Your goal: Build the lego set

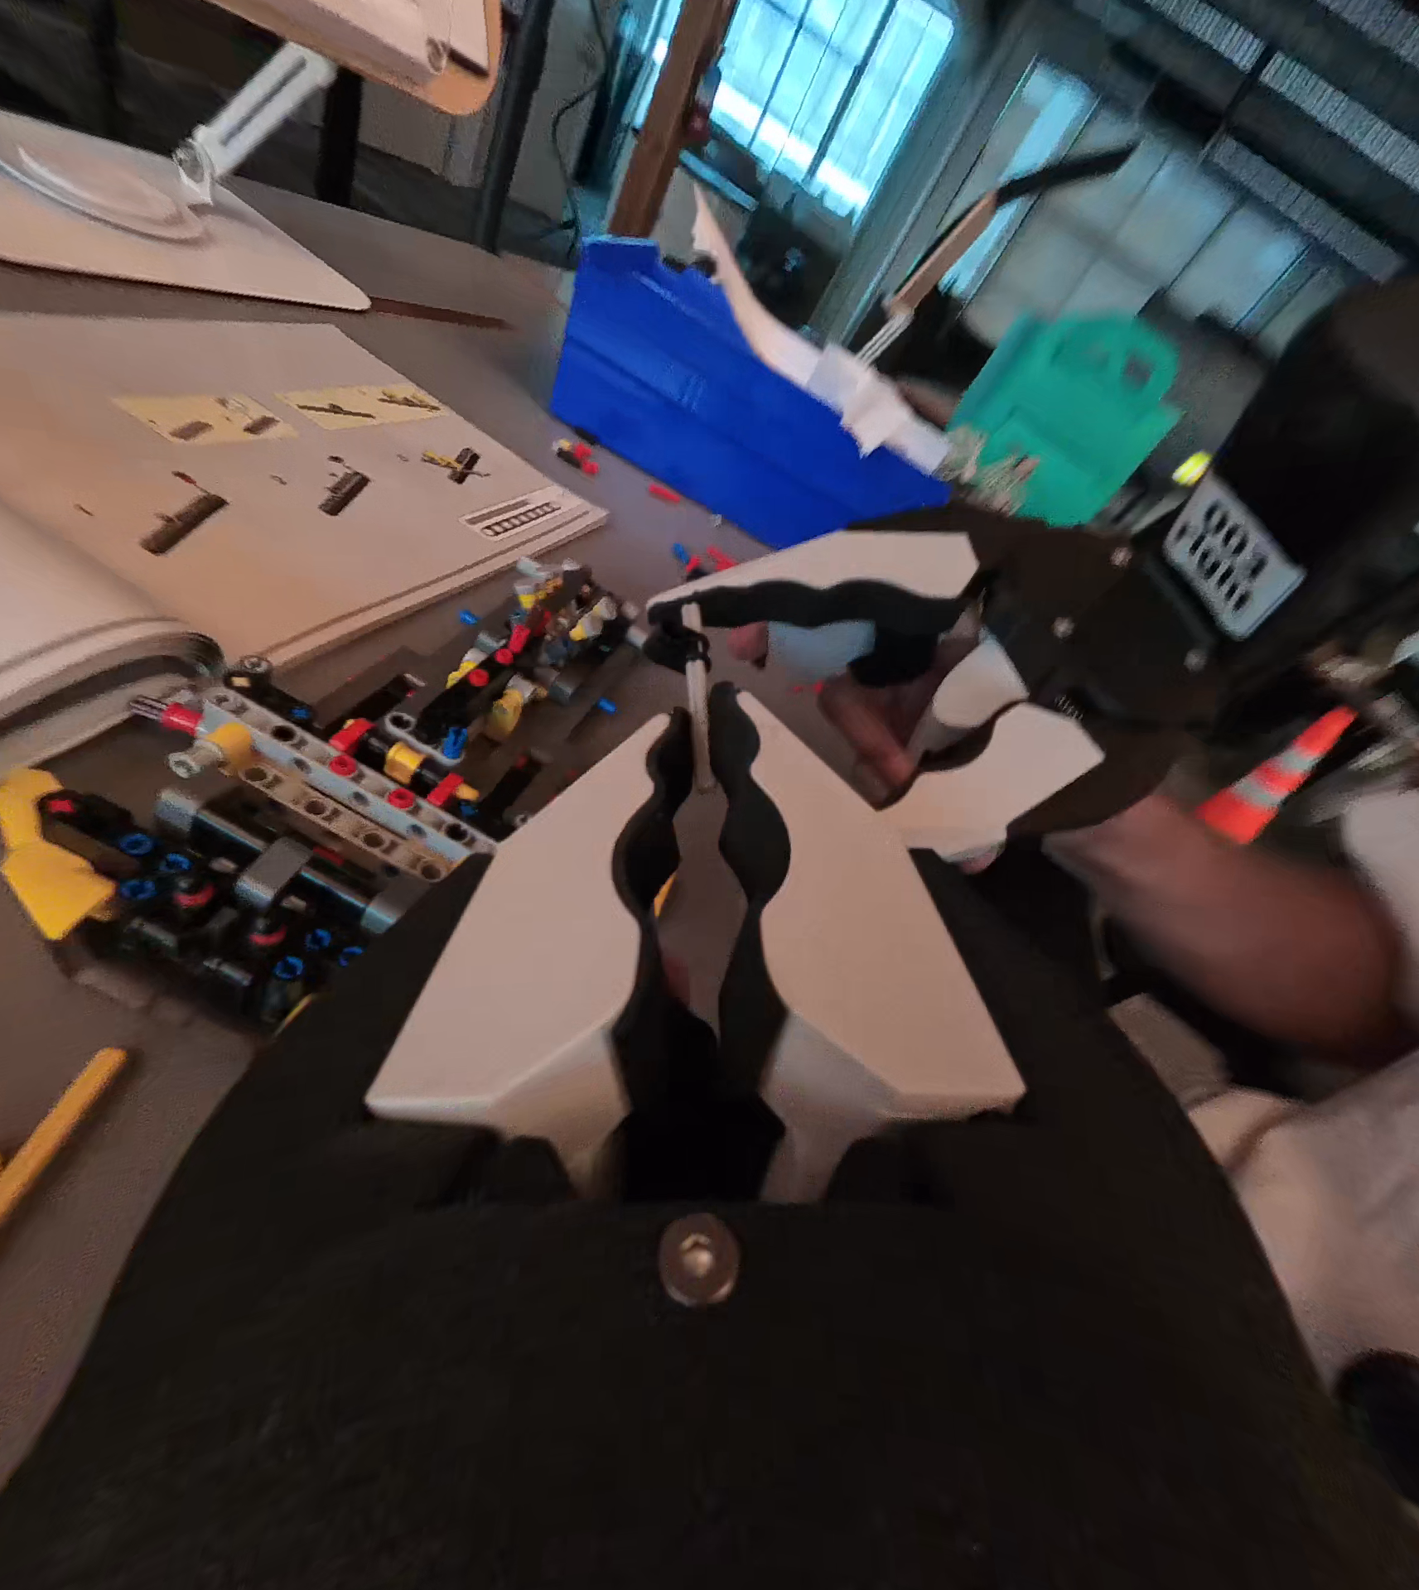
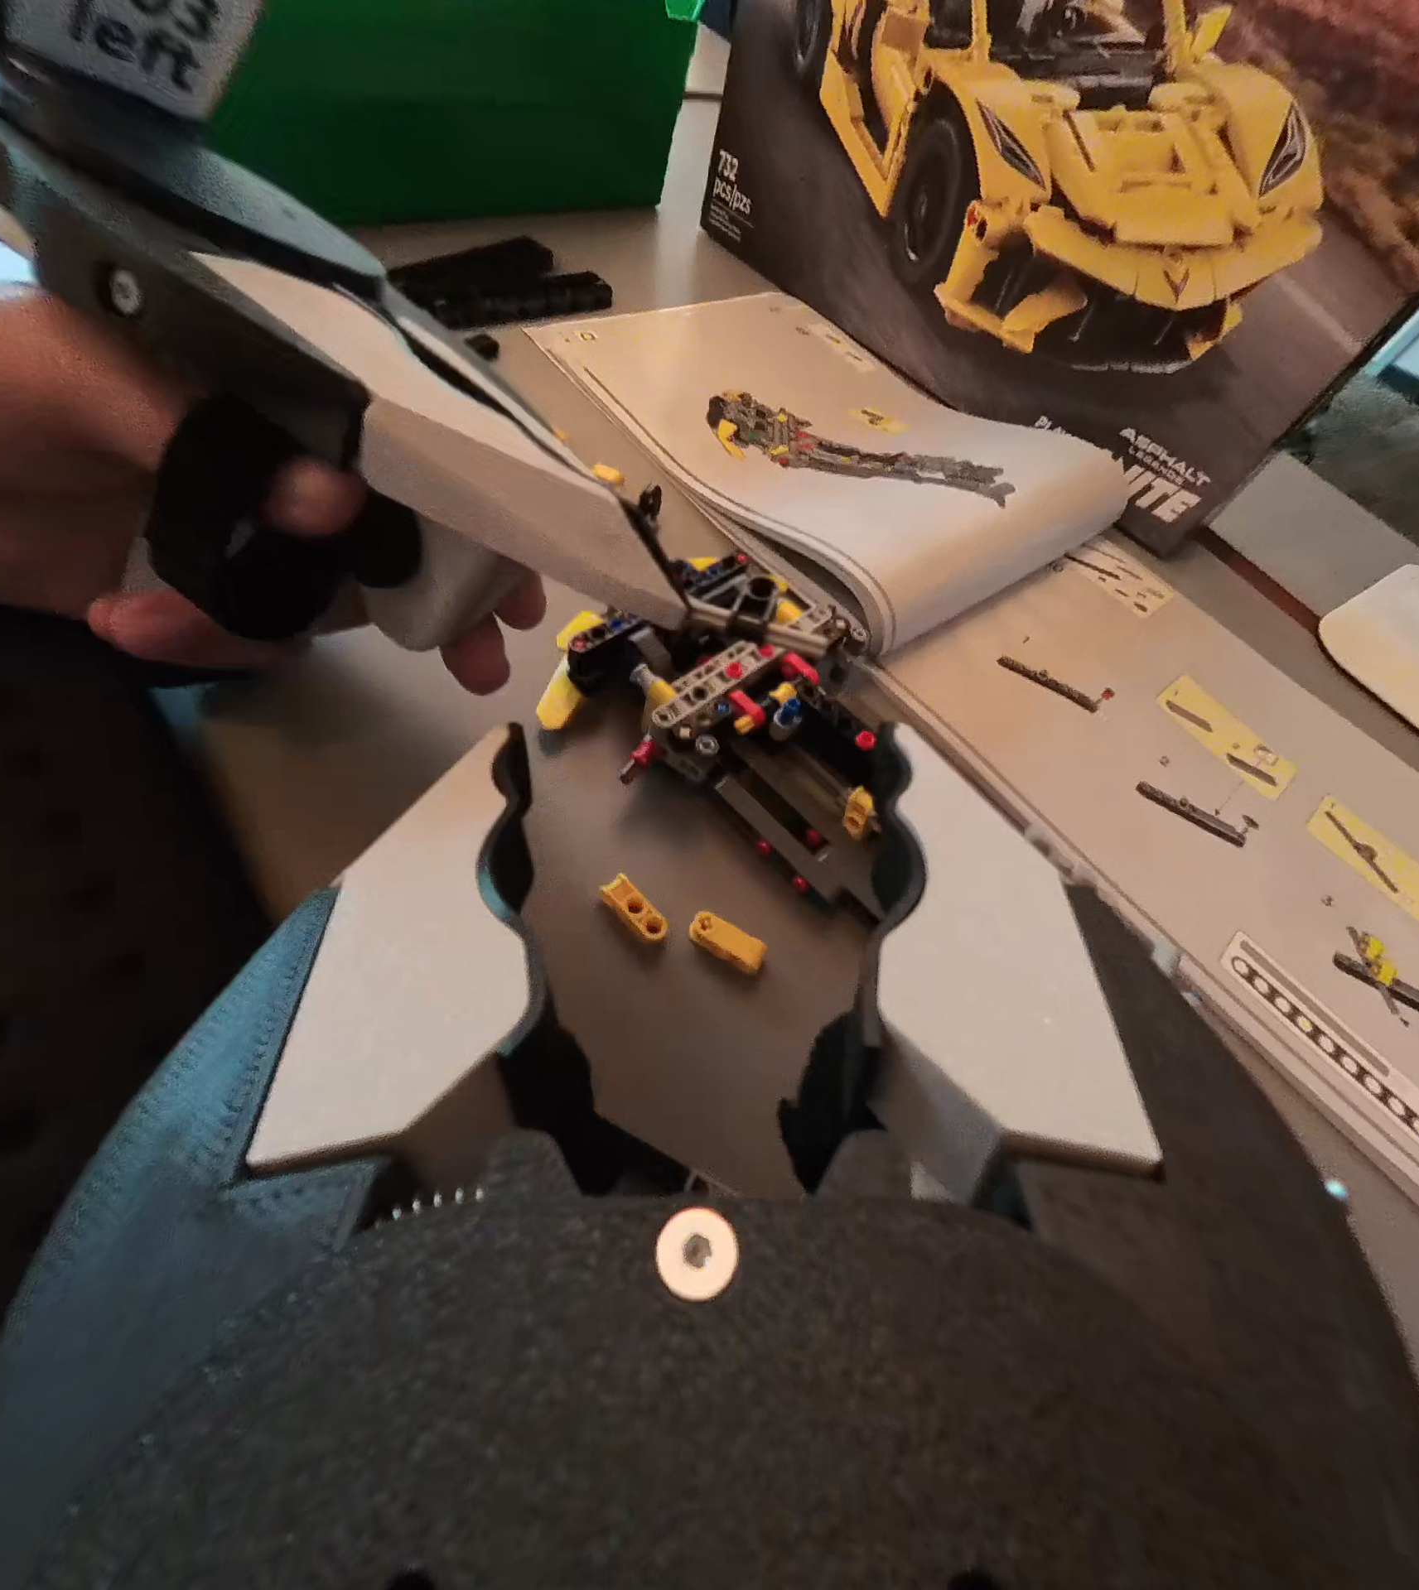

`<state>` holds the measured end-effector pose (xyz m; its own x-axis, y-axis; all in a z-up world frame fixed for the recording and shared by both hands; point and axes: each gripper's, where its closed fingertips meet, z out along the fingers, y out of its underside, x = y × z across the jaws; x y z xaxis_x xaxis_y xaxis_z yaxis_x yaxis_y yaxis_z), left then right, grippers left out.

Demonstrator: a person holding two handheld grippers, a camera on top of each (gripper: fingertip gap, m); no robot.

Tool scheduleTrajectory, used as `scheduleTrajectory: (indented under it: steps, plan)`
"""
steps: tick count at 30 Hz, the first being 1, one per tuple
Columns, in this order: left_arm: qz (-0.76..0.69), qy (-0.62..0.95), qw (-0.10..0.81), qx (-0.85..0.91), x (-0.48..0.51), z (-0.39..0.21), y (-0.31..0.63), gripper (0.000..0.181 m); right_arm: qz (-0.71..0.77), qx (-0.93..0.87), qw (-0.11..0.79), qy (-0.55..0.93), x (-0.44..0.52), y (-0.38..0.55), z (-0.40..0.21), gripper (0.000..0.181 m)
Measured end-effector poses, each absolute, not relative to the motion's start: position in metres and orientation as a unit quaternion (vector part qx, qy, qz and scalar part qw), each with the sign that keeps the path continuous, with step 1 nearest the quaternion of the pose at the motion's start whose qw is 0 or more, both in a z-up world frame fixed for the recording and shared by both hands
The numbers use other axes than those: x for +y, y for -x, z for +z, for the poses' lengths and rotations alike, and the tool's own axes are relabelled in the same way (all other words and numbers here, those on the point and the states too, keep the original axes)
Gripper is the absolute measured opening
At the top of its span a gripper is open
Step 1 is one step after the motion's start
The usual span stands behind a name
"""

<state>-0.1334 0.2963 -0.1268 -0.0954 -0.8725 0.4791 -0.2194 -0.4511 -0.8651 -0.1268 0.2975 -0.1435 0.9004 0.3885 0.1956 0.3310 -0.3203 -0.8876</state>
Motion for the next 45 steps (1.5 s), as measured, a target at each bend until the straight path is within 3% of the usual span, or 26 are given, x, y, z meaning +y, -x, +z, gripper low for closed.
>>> scheduleTrajectory:
  steps: [4, 8, 11, 16, 20, 27, 34, 39, 41, 45]
  plan:
    - [-0.609, 0.613, 0.255, 0.434, 0.295, -0.126, 0.133, 0.003, 0.003, -0.227, 0.526, 0.819, 0.306, 0.138, -0.146, 0.088]
    - [-0.61, 0.608, 0.254, 0.44, 0.291, -0.125, 0.131, 0.003, -0.009, -0.223, 0.524, 0.822, 0.309, 0.143, -0.149, 0.062]
    - [-0.603, 0.607, 0.26, 0.448, 0.289, -0.125, 0.13, 0.003, -0.03, -0.215, 0.533, 0.818, 0.312, 0.139, -0.144, 0.054]
    - [-0.618, 0.617, 0.258, 0.414, 0.3, -0.122, 0.133, 0.003, -0.052, -0.204, 0.553, 0.806, 0.312, 0.13, -0.136, 0.081]
    - [-0.621, 0.605, 0.243, 0.434, 0.289, -0.123, 0.13, 0.003, -0.049, -0.216, 0.556, 0.801, 0.315, 0.139, -0.135, 0.081]
    - [-0.611, 0.601, 0.222, 0.465, 0.277, -0.129, 0.127, 0.003, -0.087, -0.26, 0.56, 0.782, 0.311, 0.137, -0.132, 0.042]
    - [-0.613, 0.592, 0.21, 0.479, 0.272, -0.128, 0.129, 0.003, -0.07, -0.271, 0.569, 0.773, 0.306, 0.139, -0.131, 0.042]
    - [-0.677, 0.581, 0.192, 0.409, 0.285, -0.11, 0.135, 0.003, 0.115, -0.185, 0.576, 0.788, 0.296, 0.144, -0.123, 0.051]
    - [-0.714, 0.556, 0.186, 0.384, 0.285, -0.095, 0.139, 0.002, 0.285, -0.163, 0.547, 0.77, 0.285, 0.164, -0.115, 0.029]
    - [-0.752, 0.513, 0.173, 0.377, 0.275, -0.078, 0.145, 0.002, 0.461, -0.132, 0.506, 0.717, 0.275, 0.174, -0.096, 0.01]
